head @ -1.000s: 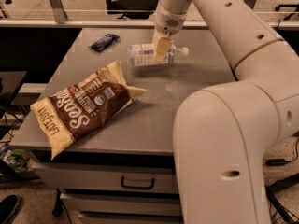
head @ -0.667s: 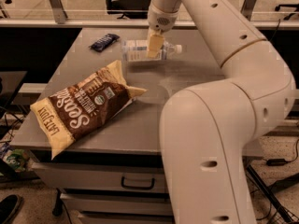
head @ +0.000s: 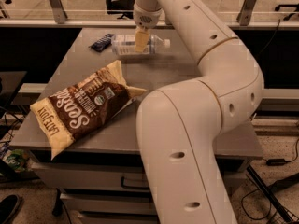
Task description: Move blue plastic bottle near rxbar blueberry
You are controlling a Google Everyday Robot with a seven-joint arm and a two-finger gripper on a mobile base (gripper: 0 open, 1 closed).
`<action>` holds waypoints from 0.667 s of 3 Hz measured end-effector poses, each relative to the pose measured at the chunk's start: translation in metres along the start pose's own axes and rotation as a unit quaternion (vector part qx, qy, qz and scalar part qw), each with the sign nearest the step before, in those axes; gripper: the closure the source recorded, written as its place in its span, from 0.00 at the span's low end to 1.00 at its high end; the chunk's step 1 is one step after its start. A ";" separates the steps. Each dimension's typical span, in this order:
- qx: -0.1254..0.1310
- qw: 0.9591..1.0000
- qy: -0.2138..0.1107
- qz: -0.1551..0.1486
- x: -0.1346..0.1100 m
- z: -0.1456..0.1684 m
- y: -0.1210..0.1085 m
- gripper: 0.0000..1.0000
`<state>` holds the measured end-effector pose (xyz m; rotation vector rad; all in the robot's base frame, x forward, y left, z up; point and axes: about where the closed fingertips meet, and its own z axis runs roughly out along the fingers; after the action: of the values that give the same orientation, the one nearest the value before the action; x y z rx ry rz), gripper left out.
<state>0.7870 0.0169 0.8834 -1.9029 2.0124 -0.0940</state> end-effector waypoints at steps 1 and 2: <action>0.015 1.000 -0.002 0.009 -0.011 0.004 -0.006 1.00; 0.027 0.999 0.002 0.022 -0.018 0.016 -0.012 0.97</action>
Offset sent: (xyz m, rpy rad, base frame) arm 0.0102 0.0247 -0.0066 0.0153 -0.0666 -0.0710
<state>0.8034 0.0362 0.8761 -1.8257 2.0323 -0.1400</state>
